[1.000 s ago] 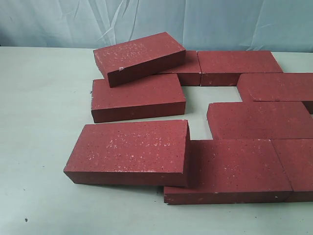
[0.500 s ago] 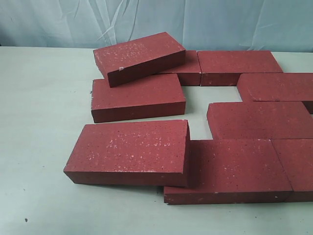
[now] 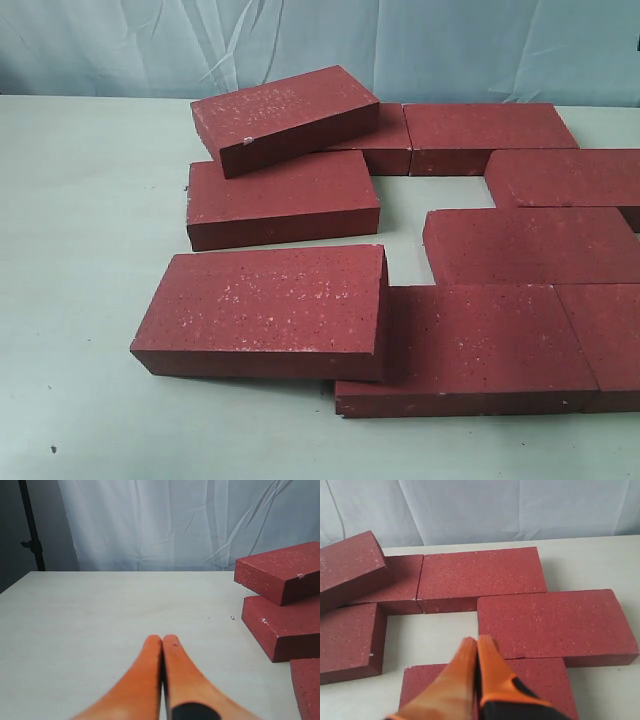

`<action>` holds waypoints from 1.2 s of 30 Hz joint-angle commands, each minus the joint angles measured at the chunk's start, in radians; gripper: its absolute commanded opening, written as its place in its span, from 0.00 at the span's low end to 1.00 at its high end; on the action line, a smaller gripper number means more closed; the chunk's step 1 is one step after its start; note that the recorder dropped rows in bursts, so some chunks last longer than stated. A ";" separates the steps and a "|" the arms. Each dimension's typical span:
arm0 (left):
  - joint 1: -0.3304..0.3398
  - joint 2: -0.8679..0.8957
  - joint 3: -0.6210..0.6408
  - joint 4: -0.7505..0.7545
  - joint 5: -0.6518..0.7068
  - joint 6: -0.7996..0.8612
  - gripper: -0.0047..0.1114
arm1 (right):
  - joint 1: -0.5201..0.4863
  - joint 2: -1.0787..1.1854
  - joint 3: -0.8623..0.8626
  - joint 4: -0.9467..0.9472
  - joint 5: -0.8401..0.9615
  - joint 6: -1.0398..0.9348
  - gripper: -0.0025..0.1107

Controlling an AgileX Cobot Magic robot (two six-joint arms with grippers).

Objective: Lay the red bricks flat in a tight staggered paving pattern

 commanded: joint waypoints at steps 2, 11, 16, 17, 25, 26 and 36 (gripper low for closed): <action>0.001 -0.005 0.004 0.002 -0.005 -0.001 0.04 | 0.004 0.130 -0.074 0.087 0.040 -0.062 0.02; 0.001 -0.005 0.004 0.002 -0.001 -0.001 0.04 | 0.025 0.336 -0.205 0.343 0.154 -0.313 0.02; 0.001 -0.005 0.004 0.002 -0.001 -0.001 0.04 | 0.113 0.405 -0.246 0.339 0.158 -0.313 0.02; 0.001 -0.005 0.004 0.002 -0.001 -0.001 0.04 | 0.130 0.417 -0.248 0.339 0.158 -0.313 0.02; 0.001 -0.005 0.004 0.002 -0.001 -0.001 0.04 | 0.274 0.518 -0.248 0.336 0.128 -0.313 0.02; 0.001 -0.005 0.004 0.002 -0.001 -0.001 0.04 | 0.284 0.530 -0.248 0.336 0.121 -0.313 0.02; 0.001 -0.005 0.004 0.002 -0.001 -0.001 0.04 | 0.318 0.579 -0.248 0.332 0.047 -0.313 0.02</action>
